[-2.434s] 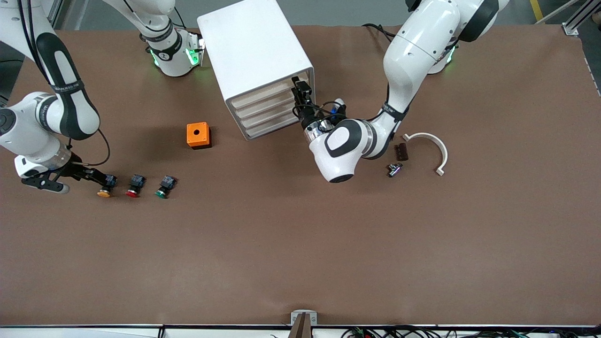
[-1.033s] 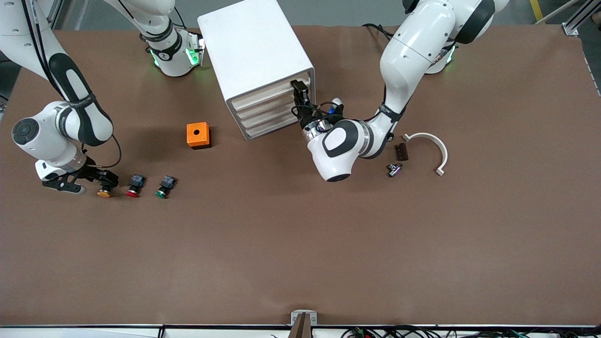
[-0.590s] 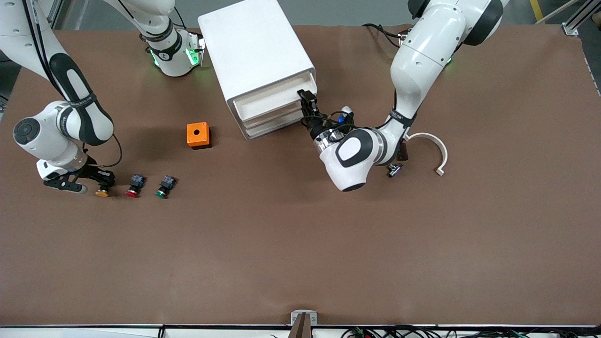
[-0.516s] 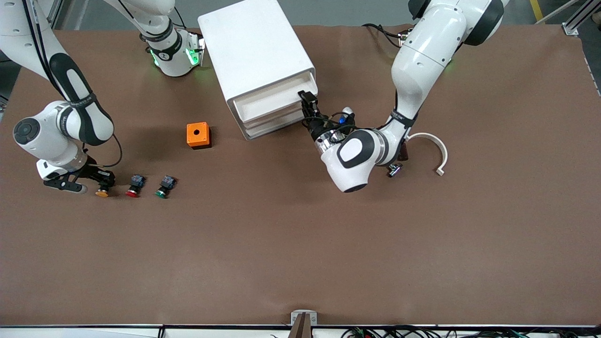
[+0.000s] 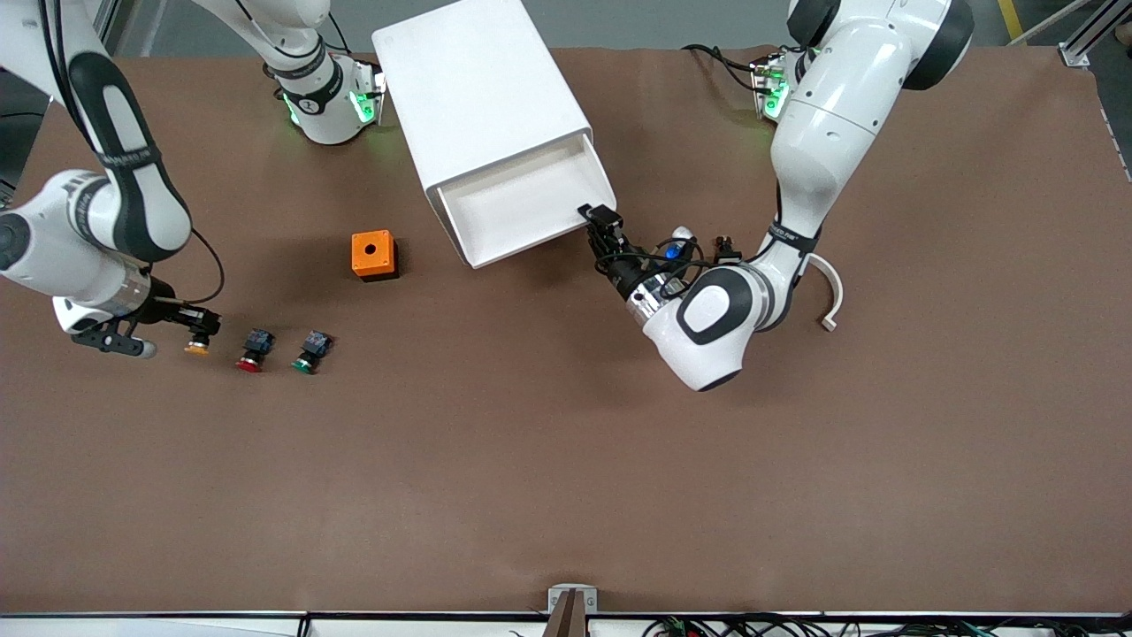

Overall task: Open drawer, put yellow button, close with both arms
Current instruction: 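Pull the drawer open with the left gripper while the right gripper lifts the button, then lower the yellow button into the open drawer and open the right gripper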

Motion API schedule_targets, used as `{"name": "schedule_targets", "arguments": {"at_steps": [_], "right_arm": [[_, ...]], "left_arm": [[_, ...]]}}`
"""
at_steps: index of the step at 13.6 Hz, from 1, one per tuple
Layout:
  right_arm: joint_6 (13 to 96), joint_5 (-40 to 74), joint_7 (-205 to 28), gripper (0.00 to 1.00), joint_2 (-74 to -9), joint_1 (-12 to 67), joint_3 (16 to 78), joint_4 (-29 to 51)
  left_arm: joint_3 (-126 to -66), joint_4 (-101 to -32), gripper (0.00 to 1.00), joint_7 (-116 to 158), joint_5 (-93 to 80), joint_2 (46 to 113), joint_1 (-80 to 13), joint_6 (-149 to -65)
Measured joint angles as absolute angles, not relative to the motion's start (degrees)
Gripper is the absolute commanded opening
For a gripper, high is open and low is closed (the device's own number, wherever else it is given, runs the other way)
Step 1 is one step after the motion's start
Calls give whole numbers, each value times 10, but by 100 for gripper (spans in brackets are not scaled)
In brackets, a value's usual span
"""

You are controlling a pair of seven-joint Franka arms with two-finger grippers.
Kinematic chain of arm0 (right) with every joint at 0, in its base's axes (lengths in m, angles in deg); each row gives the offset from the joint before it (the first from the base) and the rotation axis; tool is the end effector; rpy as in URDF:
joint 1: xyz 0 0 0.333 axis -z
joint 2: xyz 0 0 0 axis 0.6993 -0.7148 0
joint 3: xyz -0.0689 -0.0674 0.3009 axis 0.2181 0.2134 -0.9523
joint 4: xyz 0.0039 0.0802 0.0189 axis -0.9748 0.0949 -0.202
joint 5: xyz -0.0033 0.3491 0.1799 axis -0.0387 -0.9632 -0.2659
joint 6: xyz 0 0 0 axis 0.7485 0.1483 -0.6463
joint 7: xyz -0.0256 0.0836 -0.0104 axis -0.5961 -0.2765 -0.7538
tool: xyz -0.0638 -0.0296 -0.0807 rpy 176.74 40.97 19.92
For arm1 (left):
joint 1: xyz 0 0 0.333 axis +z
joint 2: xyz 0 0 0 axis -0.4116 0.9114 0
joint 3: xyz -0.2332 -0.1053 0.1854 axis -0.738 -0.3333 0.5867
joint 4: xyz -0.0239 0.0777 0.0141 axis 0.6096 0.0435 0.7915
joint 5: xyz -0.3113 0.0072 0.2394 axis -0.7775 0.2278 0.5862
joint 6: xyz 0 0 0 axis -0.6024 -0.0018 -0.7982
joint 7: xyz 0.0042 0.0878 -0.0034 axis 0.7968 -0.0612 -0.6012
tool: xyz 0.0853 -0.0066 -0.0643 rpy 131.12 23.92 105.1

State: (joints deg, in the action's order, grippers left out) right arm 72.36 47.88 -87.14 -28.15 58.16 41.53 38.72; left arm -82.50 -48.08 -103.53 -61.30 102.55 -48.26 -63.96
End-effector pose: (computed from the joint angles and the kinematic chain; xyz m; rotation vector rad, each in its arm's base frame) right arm 0.5264 -0.1279 0.2926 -3.0289 0.3866 0.0824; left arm 0.5216 -0.4022 0.2321 -1.0114 -1.6988 1.6162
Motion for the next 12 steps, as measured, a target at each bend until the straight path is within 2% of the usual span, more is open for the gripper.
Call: {"name": "schedule_targets", "arguments": {"at_steps": [4, 7, 9, 10, 11, 12], "right_arm": [[561, 457, -719, 0, -167, 504, 412, 359], [446, 454, -529, 0, -137, 407, 409, 282], [415, 453, -391, 0, -136, 330, 407, 240], [413, 453, -325, 0, -136, 292, 406, 229], [415, 453, -263, 0, -137, 255, 406, 224], [421, 454, -204, 0, -139, 219, 406, 220]], "left_arm": [[-824, -475, 11, -1035, -614, 1025, -466, -648], [-823, -474, 14, -1034, -614, 1025, -456, -652], [-822, -473, 16, -1028, -614, 1025, -454, -660], [-822, -473, 24, -1027, -615, 1025, -454, -661], [-822, -473, 39, -1027, -615, 1025, -454, -663], [-822, -473, 82, -1026, -615, 1025, -454, -665]]}}
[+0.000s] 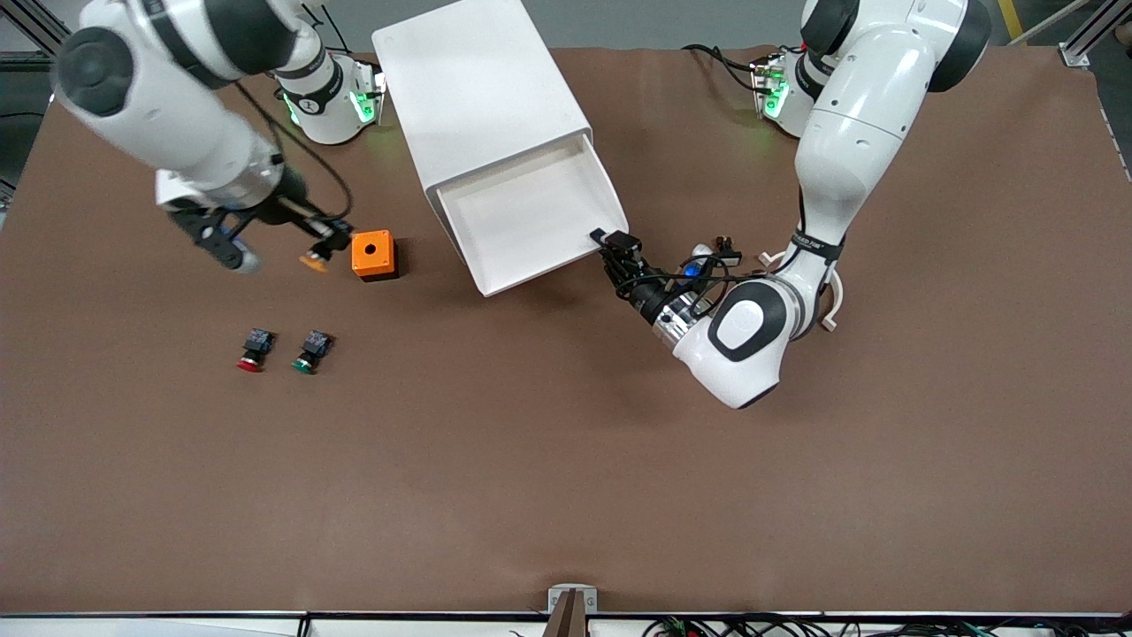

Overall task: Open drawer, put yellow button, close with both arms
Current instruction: 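Lower the yellow button into the open drawer and open the right gripper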

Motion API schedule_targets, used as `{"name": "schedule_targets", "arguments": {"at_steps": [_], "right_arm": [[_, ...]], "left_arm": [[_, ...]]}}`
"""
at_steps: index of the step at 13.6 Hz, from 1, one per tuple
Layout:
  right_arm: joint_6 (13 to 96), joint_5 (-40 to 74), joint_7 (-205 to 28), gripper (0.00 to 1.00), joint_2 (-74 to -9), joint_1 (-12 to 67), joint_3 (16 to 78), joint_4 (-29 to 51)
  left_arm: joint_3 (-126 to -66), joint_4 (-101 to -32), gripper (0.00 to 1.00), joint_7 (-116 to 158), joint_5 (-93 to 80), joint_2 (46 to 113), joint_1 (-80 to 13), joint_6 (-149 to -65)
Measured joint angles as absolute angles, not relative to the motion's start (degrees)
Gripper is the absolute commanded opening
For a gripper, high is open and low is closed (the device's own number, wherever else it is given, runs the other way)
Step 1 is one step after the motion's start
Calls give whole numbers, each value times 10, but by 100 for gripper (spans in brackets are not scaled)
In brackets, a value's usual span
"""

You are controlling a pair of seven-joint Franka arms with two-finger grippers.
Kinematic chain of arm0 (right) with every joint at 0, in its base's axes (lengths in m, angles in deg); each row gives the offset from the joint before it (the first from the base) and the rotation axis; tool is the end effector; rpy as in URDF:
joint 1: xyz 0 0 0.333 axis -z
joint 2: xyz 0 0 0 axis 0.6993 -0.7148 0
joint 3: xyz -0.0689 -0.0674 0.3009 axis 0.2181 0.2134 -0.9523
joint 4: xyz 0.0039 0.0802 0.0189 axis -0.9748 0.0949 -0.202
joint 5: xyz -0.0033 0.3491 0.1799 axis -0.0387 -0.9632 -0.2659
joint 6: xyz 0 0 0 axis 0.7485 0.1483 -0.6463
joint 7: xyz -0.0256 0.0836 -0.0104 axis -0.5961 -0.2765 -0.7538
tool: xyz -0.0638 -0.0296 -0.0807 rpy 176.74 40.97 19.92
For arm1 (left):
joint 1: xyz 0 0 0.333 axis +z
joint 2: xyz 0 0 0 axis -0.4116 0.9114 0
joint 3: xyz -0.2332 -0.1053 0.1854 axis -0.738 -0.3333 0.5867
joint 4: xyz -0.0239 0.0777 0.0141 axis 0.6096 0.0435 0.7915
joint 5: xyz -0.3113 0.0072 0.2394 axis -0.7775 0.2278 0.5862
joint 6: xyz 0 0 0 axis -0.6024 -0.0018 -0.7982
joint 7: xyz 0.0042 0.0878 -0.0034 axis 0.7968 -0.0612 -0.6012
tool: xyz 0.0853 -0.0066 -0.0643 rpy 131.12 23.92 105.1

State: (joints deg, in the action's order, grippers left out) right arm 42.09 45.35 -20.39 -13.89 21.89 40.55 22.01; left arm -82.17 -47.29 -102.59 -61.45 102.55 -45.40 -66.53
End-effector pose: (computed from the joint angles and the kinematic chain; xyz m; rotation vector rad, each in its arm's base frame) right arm 0.4860 0.2246 0.5174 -2.8616 1.0921 0.2168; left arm 0.5516 -0.3747 0.2339 -0.9990 -1.7970 1.6599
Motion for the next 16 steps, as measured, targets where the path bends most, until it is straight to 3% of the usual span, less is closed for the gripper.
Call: {"name": "schedule_targets", "arguments": {"at_steps": [1, 5, 8, 12, 16], "right_arm": [[429, 454, -149, 0, -141, 187, 405, 218], [477, 470, 45, 0, -159, 75, 406, 216], [514, 488, 150, 0, -208, 13, 406, 201], [518, 498, 237, 0, -310, -28, 407, 105], [514, 498, 256, 0, -345, -45, 407, 68]], "left_arm": [[-822, -473, 100, -1025, -615, 1026, -454, -669], [-816, -471, 100, -1014, -614, 1028, -453, -681], [-815, -455, 100, -958, -614, 1028, -449, -682], [-814, -427, 100, -836, -614, 1027, -444, -682], [-814, -399, 100, -701, -614, 1027, -435, -682]]}}
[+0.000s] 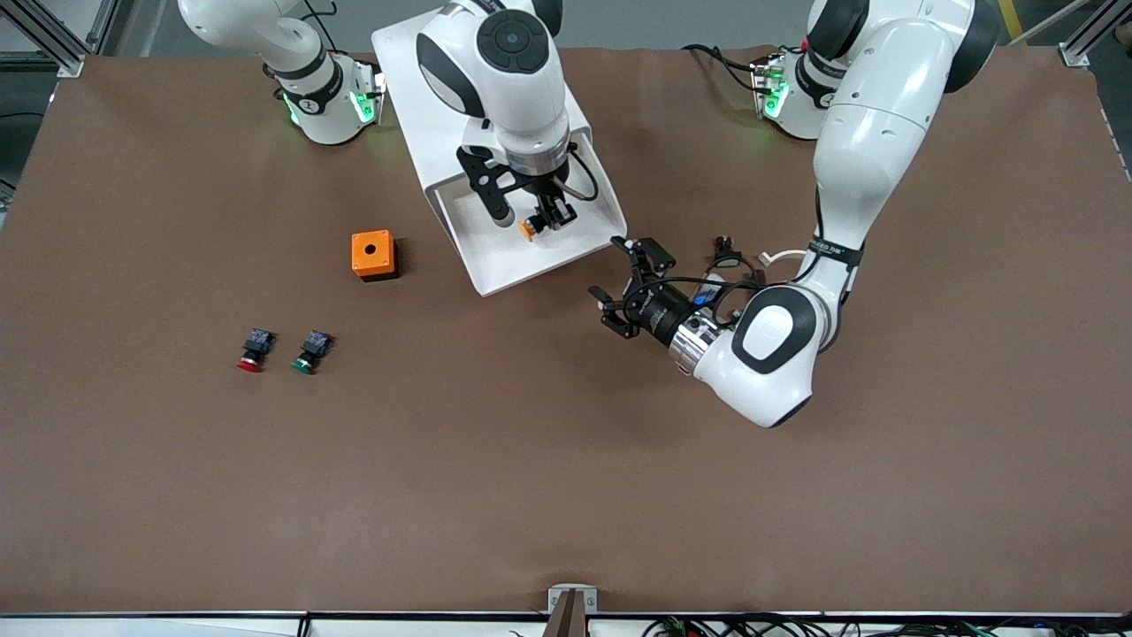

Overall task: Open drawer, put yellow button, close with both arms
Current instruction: 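Lower the yellow button into the open drawer and open the right gripper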

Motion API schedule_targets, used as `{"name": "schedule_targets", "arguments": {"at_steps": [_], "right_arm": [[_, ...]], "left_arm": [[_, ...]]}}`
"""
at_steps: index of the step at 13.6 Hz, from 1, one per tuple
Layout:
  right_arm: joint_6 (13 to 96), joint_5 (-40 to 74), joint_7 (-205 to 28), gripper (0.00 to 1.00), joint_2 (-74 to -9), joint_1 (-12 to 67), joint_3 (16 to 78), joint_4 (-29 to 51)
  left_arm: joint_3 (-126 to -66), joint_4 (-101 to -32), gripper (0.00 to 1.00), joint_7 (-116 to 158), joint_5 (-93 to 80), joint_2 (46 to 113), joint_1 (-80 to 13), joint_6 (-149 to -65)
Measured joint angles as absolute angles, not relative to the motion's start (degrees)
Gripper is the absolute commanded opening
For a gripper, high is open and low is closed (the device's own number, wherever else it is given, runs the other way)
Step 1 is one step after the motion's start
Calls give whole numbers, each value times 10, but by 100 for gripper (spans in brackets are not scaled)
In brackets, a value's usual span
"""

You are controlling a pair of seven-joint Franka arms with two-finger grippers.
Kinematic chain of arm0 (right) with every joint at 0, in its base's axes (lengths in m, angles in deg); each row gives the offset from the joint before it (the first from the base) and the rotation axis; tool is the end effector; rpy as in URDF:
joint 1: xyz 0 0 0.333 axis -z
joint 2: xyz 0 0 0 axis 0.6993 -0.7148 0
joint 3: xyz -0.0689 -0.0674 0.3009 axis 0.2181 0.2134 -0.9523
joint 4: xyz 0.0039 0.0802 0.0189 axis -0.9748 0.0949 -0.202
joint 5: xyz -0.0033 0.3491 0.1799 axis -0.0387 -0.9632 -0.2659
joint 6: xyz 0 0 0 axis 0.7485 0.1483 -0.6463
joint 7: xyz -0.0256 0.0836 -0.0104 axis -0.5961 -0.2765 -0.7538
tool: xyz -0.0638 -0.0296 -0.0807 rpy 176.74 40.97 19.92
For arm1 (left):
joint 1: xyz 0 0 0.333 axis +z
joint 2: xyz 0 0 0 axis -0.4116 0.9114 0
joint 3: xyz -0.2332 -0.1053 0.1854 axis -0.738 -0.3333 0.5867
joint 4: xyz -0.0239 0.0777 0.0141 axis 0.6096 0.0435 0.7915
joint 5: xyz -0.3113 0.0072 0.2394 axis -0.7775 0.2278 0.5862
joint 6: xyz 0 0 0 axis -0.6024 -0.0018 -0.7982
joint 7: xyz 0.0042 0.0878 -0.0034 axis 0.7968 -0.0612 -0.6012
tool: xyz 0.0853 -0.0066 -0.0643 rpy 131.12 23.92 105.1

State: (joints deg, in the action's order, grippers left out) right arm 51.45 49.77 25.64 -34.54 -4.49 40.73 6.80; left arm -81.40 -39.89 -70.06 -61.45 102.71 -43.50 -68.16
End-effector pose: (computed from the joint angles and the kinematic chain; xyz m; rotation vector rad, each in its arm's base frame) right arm 0.4165 0.4958 0.4434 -2.6803 1.5814 0.1112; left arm 0.5992 -0.3588 0.2784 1.7628 1.7013 -1.9643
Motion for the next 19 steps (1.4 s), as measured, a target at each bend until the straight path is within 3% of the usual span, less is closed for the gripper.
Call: {"name": "schedule_targets", "arguments": {"at_steps": [6, 10, 11, 12, 19], "right_arm": [[511, 502, 288, 0, -352, -71, 408, 66], [512, 512, 289, 0, -372, -74, 409, 66], [512, 512, 290, 35, -376, -74, 409, 65], [512, 513, 290, 98, -377, -74, 409, 63], [498, 516, 282, 100, -378, -65, 423, 10]], "left_arm": [[-760, -364, 100, -499, -604, 1025, -431, -683], [-747, -354, 100, -383, -549, 1010, -449, -743], [-746, -352, 100, -363, -529, 1004, -452, -760], [-746, -351, 100, -348, -506, 996, -455, -774], [-746, -349, 100, -316, -381, 958, -492, -858]]}}
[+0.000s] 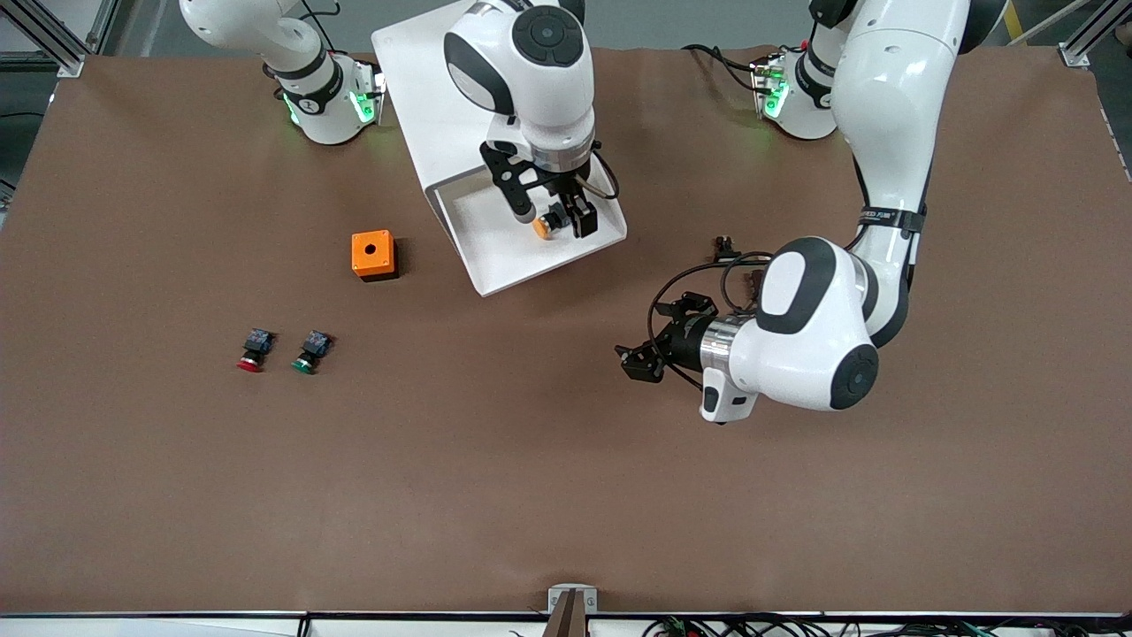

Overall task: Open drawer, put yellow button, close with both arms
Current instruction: 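Lower the yellow button into the open drawer and open the right gripper, then withdraw the right gripper while the left gripper moves to the drawer front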

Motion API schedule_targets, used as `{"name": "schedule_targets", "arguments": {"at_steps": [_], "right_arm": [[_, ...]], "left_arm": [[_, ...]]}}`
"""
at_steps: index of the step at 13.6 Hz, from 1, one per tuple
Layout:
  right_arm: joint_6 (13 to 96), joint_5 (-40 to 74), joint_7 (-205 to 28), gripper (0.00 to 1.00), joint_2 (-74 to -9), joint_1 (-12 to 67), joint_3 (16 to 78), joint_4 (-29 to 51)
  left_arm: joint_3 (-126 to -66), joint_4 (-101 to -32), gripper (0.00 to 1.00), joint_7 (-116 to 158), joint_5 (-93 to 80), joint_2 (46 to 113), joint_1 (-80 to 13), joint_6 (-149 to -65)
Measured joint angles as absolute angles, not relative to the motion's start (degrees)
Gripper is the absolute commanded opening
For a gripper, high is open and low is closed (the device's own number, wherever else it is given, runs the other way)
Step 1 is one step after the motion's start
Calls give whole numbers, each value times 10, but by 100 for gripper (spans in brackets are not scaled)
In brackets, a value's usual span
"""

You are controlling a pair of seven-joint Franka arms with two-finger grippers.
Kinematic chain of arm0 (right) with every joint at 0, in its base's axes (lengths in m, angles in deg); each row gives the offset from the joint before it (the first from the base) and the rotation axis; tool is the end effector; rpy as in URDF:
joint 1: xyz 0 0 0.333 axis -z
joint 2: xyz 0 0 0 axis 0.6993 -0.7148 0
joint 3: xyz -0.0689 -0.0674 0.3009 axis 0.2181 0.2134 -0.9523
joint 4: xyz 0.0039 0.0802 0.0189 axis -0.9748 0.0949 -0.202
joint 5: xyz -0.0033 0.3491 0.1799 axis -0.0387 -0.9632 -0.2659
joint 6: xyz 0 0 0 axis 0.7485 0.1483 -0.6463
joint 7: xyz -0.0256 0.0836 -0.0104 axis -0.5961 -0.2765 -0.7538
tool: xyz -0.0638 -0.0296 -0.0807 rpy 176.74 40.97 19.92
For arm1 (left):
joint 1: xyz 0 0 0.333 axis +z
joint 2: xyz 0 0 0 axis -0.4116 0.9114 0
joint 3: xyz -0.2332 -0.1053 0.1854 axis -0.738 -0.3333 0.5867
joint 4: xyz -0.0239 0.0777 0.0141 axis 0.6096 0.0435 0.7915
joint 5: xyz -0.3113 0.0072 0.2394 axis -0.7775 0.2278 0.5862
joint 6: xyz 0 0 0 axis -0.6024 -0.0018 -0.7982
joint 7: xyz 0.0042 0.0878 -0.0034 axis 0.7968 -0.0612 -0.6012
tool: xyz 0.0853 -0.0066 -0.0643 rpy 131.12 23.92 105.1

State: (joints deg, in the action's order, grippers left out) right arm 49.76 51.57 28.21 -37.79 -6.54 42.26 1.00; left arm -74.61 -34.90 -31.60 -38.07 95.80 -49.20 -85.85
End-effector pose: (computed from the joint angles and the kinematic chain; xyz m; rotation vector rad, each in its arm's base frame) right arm 0.4244 0.5145 0.4518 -2.6588 1.6067 0.0516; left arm 0.6489 -0.3391 0.3604 2.4589 1.0473 -0.8353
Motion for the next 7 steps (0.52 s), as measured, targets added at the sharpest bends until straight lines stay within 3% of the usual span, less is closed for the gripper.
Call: {"name": "schedule_targets", "arguments": {"at_steps": [7], "right_arm": [[339, 518, -76, 100, -367, 76, 431, -56]], "left_arm": [[-747, -349, 100, -299, -236, 936, -525, -919]]}}
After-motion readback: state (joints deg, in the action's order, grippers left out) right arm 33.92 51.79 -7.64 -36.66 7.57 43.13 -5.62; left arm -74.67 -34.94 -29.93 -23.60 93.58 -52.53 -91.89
